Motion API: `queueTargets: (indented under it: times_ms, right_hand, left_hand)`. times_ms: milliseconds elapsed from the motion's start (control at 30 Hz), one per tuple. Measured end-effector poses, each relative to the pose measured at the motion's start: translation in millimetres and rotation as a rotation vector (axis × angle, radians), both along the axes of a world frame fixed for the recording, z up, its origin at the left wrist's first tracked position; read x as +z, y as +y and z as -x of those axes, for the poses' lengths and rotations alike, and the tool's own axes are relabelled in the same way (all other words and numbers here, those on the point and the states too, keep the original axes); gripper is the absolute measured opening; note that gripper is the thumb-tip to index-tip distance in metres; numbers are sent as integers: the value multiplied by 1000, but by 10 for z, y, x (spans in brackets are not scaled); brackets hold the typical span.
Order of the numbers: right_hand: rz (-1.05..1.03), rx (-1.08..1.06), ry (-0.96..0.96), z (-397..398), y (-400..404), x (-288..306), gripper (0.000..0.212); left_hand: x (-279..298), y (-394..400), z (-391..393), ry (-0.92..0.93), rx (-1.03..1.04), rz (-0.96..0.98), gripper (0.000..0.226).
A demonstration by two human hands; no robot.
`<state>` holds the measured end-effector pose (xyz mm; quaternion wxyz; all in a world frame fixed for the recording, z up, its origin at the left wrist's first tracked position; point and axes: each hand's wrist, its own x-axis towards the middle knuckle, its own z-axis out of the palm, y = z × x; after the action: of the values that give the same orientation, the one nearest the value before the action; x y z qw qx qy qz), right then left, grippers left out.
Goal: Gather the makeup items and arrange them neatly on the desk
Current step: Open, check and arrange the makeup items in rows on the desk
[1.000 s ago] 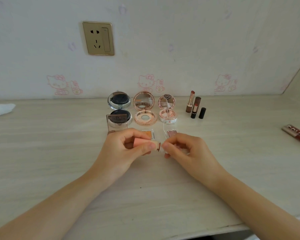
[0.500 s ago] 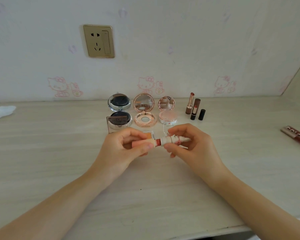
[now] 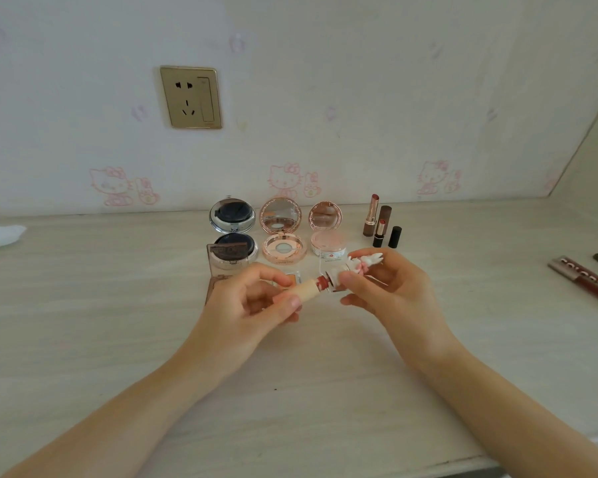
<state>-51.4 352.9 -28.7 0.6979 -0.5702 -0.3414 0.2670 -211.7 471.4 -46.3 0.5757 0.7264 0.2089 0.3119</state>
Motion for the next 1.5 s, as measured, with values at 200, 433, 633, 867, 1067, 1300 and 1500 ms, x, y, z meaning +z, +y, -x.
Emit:
queueTargets:
  times_ms: [200, 433, 633, 867, 1067, 1300, 1500]
  right_hand:
    - [-4, 46, 48, -14, -8, -11, 23]
    - [-62, 143, 252, -27, -9, 11, 41]
    - [-35, 167, 238, -55, -16, 4, 35]
    - [-28, 213, 341, -107, -5, -24, 38]
    - [-35, 217, 408, -130, 2, -39, 36]
    - [-38, 180, 362, -120, -6, -45, 34]
    - [0, 151, 326, -186, -48, -18, 30]
  left_hand:
    - [-28, 0, -12, 0, 7, 25, 15]
    - [-45, -22, -14, 15, 39, -86, 26]
    - [-82, -41, -36, 3, 14, -193, 34]
    - [-85, -64, -32, -50, -85, -225, 42]
    - [-68, -142, -40, -74, -140, -560, 47]
    - [-69, -208, -61, -59, -130, -996, 26]
    - [-46, -264, -151, -80, -213, -1259, 16]
